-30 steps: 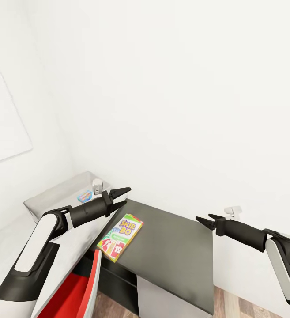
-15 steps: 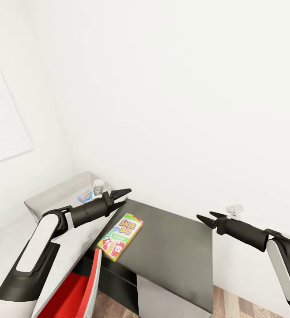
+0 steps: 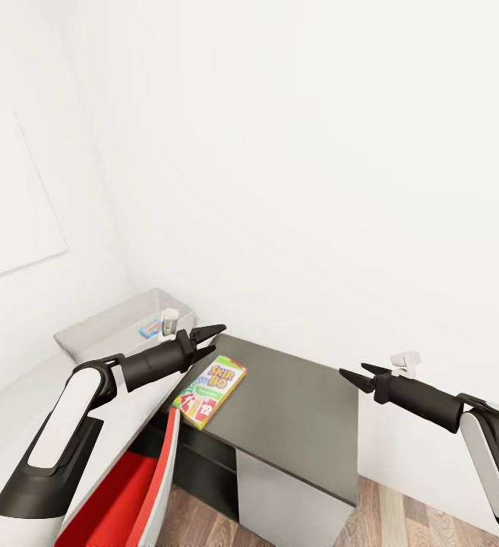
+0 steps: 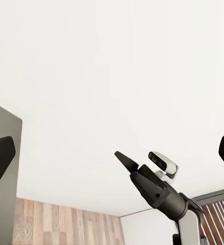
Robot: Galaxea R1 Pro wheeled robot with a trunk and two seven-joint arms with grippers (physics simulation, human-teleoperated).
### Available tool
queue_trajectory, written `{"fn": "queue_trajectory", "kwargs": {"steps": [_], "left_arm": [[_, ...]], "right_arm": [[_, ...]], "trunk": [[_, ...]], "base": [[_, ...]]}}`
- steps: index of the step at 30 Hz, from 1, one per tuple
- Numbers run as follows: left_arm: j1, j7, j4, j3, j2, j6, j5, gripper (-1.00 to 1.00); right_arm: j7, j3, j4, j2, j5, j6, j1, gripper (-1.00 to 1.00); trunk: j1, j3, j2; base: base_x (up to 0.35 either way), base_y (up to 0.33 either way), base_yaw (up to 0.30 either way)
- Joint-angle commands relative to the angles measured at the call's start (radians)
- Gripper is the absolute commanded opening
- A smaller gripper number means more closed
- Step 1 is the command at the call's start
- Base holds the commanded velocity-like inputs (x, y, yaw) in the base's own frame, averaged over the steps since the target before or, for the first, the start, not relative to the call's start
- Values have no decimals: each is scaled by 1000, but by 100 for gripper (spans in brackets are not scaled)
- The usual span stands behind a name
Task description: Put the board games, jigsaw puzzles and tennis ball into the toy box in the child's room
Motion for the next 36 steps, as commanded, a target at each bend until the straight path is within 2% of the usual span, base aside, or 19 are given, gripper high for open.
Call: {"fn": "queue_trajectory", "kwargs": {"steps": [1,14,36], "left_arm": [[-1,10,-1,-1,1,1,10,100],[-1,10,-1,-1,1,1,10,100],[-1,10,-1,-1,1,1,10,100]], "right_arm": [[2,-1,0,0,-3,6,-1,100],[4,-2,0,-1,-3,9,-1,100],[3,-1,0,-3,-3,12,-1,100]], "trunk": [[1,-2,-2],[1,-2,-2],[1,-2,-2]], "base": [[-44,0,0],[-21,0,-47],[-2,0,-250]]}}
